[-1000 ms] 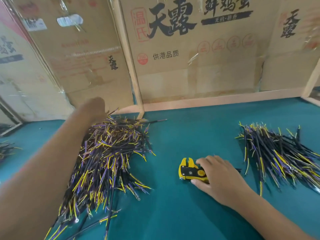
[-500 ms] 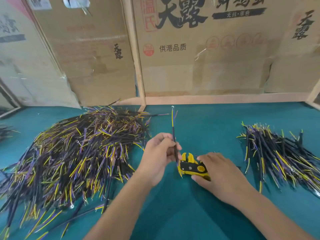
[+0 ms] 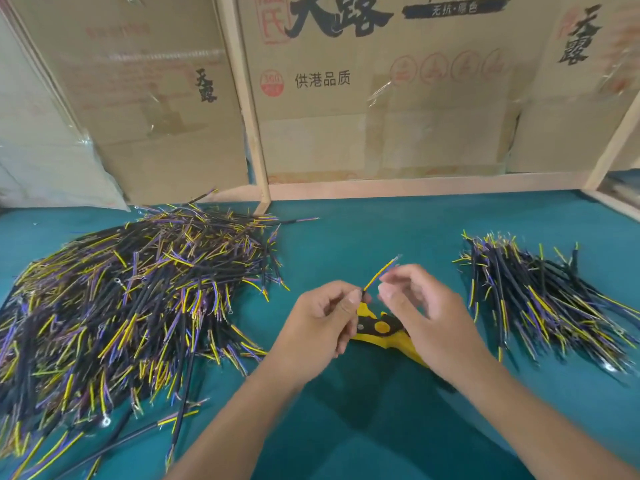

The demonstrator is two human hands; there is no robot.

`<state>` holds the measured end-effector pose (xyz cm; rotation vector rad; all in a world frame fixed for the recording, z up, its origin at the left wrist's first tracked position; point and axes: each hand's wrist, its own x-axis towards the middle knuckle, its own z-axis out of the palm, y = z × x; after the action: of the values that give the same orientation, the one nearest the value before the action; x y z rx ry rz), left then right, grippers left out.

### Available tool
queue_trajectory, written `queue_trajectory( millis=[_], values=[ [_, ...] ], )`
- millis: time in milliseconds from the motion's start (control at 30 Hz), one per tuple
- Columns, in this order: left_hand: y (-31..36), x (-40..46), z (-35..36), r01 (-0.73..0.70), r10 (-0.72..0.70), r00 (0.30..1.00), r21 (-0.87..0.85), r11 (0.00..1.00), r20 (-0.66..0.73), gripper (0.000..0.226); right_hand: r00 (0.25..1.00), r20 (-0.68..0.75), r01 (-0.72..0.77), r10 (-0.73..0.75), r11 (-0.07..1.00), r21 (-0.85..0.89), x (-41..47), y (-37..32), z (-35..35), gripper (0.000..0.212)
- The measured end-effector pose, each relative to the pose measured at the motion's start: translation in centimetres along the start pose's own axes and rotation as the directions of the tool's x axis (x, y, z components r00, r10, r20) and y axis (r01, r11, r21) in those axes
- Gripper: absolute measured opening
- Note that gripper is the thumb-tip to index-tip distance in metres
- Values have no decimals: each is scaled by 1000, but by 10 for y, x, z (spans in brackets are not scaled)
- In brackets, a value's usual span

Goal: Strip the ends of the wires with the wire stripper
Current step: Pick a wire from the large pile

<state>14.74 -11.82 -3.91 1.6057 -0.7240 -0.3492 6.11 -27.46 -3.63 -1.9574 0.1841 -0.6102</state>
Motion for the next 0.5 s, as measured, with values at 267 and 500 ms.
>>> queue_trajectory(
  millis=[267,500],
  values=[
    [3,-6,9,22,-14,994,-69,997,109,20,991,-69,-86,116,938,337,4,-5,-4,10],
    [6,-7,5,80,-55,980,-126,989,190,17,966,0,-212,257,796,568,5,-8,-7,10]
  ],
)
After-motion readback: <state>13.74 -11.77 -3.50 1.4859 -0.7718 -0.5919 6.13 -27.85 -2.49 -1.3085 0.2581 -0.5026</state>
